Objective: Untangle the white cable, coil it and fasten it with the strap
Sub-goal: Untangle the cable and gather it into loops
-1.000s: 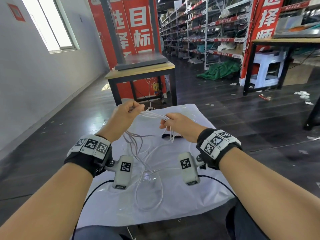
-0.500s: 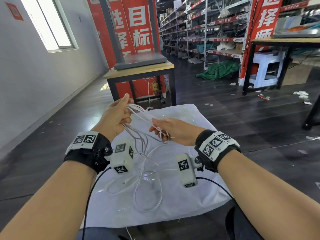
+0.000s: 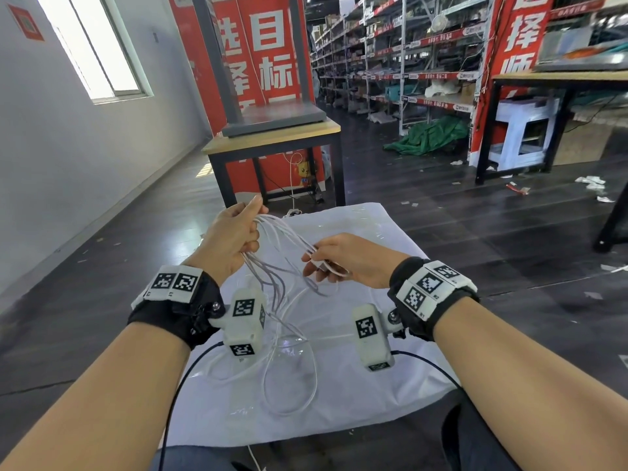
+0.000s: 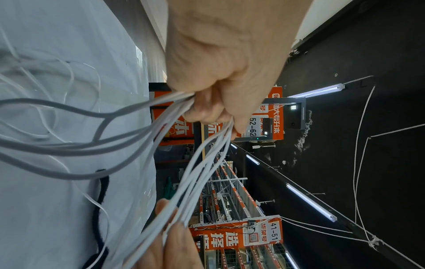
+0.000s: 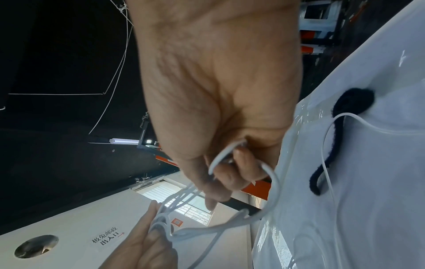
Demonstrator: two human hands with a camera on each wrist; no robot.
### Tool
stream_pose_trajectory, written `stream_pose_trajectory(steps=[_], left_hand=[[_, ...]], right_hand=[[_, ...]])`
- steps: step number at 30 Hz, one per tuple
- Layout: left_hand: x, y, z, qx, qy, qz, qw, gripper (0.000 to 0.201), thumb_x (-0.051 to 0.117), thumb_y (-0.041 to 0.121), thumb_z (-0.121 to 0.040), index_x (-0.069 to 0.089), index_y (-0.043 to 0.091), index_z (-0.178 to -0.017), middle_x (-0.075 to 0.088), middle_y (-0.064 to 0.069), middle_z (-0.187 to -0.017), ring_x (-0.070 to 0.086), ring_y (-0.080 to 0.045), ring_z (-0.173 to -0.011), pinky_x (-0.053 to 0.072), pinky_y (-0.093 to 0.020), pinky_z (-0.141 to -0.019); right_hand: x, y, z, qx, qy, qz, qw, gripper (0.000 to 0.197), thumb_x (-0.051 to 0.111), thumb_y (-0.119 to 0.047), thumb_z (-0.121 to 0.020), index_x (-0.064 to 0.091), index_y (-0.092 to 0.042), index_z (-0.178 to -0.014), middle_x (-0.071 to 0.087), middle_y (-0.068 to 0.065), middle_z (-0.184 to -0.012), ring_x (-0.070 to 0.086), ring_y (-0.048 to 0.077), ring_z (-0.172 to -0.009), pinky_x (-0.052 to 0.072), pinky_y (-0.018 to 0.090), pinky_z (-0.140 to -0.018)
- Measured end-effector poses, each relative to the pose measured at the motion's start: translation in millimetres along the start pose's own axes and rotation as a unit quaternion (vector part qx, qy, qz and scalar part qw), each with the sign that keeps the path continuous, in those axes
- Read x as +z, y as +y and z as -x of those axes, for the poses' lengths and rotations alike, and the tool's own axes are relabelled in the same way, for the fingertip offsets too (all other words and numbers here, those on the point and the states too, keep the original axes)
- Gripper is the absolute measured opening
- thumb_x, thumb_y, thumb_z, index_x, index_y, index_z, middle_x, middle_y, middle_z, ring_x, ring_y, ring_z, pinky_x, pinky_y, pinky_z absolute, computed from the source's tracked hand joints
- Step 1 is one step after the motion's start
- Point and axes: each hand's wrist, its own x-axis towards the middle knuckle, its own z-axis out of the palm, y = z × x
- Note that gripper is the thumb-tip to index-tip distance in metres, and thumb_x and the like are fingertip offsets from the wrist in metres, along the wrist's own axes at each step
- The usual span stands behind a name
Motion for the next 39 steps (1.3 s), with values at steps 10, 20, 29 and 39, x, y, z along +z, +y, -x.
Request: stream_pose_trajectory(steps=[10,20,29,39], left_hand=[[6.4,0.3,7.8,0.012,-0.013,-0.028,0.999,0.026,0.053,0.035,-0.096,0.060,0.014,-0.082,0.028,0.007,-0.046,0.022,-0.004,-0.035,0.022,-0.016,-0.034],[36.9,17.1,24.0,0.053,-0.086,-0.078,0.992,0.029,0.048,0.039,-0.098,0.060,0.014,-0.088,0.029,0.005,-0.050,0.022,-0.007,-0.039,0.022,-0.018,-0.039],[29.7,15.0,21.1,0.047,-0.110,-0.160,0.980,0.032,0.047,0.041,-0.098,0.061,0.014,-0.090,0.028,0.005,-0.051,0.022,-0.007,-0.039,0.022,-0.017,-0.037],[30.0,16.7,17.7,0.039,-0.080,-0.098,0.991,0.032,0.047,0.042,-0.098,0.062,0.013,-0.095,0.028,0.008,-0.048,0.022,-0.006,-0.040,0.022,-0.017,-0.038]], right_hand=[[-0.1,9.5,-6.0,-0.010,0.007,0.141,0.990,0.032,0.051,-0.040,-0.096,0.063,-0.014,-0.111,0.058,-0.003,-0.093,0.049,0.009,-0.078,0.040,0.022,-0.077],[12.6,-3.3,-13.3,-0.112,0.069,0.034,0.991,0.024,0.055,-0.021,-0.095,0.061,-0.003,-0.110,0.070,0.010,-0.100,0.067,0.023,-0.095,0.051,0.030,-0.084],[4.7,-6.5,-4.1,-0.126,0.096,0.015,0.987,0.023,0.035,0.001,-0.096,0.053,-0.010,-0.087,0.053,0.003,-0.070,0.051,0.012,-0.065,0.045,0.020,-0.067],[6.6,-9.7,-0.4,-0.072,0.035,0.004,0.997,0.015,0.044,-0.016,-0.100,0.057,-0.010,-0.101,0.035,-0.003,-0.066,0.028,0.008,-0.049,0.026,0.018,-0.044]])
